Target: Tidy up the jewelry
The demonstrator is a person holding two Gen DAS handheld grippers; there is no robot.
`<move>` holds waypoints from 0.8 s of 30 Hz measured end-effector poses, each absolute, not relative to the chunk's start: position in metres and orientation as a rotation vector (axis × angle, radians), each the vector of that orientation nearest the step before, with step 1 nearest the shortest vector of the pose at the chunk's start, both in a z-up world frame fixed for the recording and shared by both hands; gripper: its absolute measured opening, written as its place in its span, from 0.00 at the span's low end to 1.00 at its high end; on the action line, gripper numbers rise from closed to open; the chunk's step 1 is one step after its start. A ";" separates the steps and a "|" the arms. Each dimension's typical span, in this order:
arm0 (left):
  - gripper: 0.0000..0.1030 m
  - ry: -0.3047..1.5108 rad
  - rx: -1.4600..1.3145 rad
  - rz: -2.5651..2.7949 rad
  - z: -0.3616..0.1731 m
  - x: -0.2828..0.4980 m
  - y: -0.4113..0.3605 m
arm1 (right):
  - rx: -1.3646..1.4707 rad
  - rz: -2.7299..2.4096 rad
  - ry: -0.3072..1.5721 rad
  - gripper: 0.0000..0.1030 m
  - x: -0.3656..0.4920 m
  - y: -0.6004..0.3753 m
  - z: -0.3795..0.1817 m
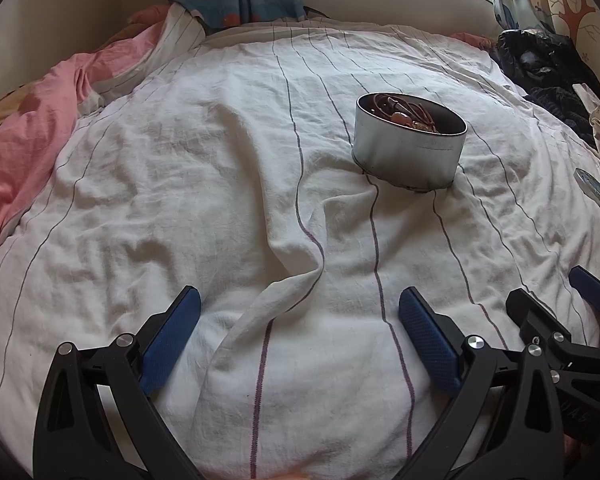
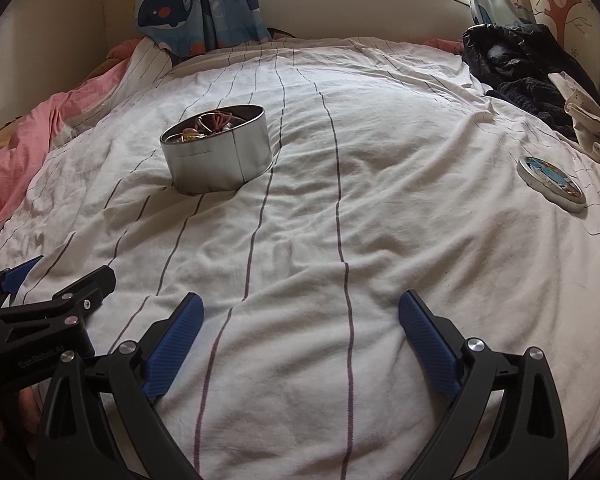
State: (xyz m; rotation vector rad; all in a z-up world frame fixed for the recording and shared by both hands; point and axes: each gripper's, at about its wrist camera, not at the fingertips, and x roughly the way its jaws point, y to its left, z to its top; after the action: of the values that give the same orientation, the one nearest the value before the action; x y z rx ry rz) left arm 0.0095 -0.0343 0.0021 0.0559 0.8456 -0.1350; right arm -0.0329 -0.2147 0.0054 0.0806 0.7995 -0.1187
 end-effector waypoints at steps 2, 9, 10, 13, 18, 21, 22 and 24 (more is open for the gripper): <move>0.93 0.848 0.059 -0.136 0.002 0.007 -0.032 | 0.080 -0.119 0.800 0.92 -0.032 -0.215 0.005; 0.93 0.851 0.062 -0.136 0.001 0.002 -0.027 | 0.079 -0.119 0.801 0.92 -0.032 -0.214 0.005; 0.93 0.851 0.062 -0.136 0.001 0.003 -0.027 | 0.080 -0.119 0.800 0.92 -0.032 -0.215 0.005; 0.93 0.851 0.062 -0.135 0.001 0.004 -0.029 | 0.080 -0.118 0.801 0.92 -0.032 -0.215 0.005; 0.93 0.854 0.061 -0.136 0.002 0.006 -0.030 | 0.079 -0.118 0.801 0.92 -0.032 -0.215 0.006; 0.93 0.857 0.060 -0.137 0.000 0.000 -0.024 | 0.080 -0.118 0.801 0.92 -0.032 -0.215 0.006; 0.93 0.857 0.060 -0.137 0.001 0.003 -0.027 | 0.080 -0.118 0.801 0.92 -0.032 -0.214 0.006; 0.93 0.858 0.058 -0.138 0.001 0.004 -0.026 | 0.079 -0.118 0.801 0.92 -0.032 -0.214 0.006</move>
State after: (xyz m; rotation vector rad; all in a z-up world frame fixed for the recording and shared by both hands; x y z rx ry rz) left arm 0.0038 -0.0265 0.0005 0.0577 0.8581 -0.1379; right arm -0.0319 -0.2143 0.0055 0.0795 0.8011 -0.1184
